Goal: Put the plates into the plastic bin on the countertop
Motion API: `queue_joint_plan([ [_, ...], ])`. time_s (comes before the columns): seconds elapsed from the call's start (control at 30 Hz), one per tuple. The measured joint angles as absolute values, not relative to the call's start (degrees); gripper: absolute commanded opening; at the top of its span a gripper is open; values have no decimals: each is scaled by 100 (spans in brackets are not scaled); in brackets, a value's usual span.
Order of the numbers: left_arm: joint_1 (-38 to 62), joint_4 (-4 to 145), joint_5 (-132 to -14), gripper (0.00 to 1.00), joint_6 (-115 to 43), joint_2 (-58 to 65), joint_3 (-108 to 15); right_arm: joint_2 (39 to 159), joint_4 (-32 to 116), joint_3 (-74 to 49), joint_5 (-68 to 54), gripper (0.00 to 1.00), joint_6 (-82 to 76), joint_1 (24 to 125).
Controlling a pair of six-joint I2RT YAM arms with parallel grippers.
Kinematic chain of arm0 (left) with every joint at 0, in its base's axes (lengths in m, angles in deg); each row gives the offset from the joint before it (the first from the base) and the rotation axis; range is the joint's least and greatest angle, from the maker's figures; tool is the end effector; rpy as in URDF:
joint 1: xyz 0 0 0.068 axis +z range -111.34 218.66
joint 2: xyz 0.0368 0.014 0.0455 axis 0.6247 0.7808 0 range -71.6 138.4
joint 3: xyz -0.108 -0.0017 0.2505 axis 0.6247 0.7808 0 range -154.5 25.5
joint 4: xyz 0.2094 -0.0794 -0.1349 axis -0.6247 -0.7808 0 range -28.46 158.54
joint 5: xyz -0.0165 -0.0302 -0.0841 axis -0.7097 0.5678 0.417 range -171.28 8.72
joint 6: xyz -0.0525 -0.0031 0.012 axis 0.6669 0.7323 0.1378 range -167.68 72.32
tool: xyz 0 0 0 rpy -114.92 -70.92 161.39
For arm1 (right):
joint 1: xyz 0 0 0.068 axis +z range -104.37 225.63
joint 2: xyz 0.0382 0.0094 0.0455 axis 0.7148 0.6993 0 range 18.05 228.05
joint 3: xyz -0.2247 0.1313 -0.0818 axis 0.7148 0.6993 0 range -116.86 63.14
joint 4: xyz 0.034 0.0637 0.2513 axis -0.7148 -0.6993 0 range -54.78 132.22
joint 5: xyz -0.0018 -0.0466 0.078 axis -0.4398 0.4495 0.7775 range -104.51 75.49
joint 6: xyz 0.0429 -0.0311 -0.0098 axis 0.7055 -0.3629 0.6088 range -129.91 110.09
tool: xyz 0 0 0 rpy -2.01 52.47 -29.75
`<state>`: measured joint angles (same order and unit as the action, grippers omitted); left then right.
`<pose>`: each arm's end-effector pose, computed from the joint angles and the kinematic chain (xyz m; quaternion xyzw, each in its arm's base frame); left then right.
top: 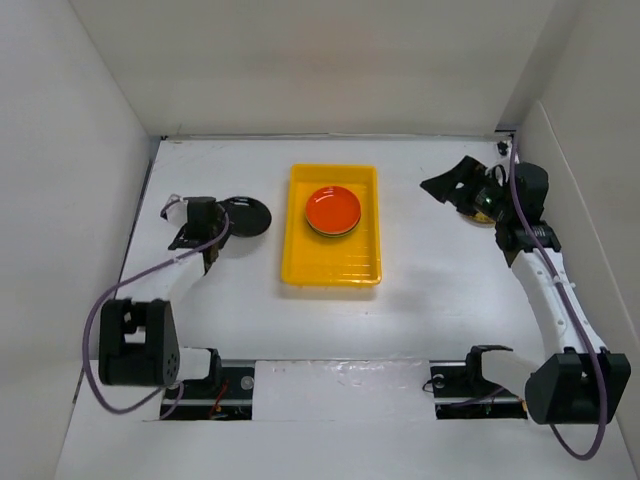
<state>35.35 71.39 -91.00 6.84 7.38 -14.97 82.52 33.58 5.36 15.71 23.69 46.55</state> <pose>0.2871 -0.0106 0.2035 -0.4180 0.7827 -0.1541 0.4347 0.2572 0.0221 0.3551 0.0643 0.7811 0.3717 0.4976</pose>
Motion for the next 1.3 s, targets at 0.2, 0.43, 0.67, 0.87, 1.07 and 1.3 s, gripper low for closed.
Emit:
queue_joint_plan([
  [0.2,3317,6978,-9526,0,559,-414,-1868,8125,3401,1458,1510,97,2448,3587],
  [0.43,2812,7456,-8571,0,63,335,-2765,8169,3390,1788,1252,98,2684,2706],
  [0.67,1666,7511,-8011,0,-236,1962,-3551,8499,3498,1788,1147,98,2802,1967],
  [0.87,1531,7491,-7797,45,-352,2663,-3739,8558,3502,1788,1212,98,2850,1790],
  [1.07,1564,7596,-7681,100,-387,2576,-3755,8597,3598,1834,1167,100,2872,1790],
  [1.3,1470,7566,-7736,100,-562,1116,-3599,9589,3804,1869,749,93,2986,1790],
])
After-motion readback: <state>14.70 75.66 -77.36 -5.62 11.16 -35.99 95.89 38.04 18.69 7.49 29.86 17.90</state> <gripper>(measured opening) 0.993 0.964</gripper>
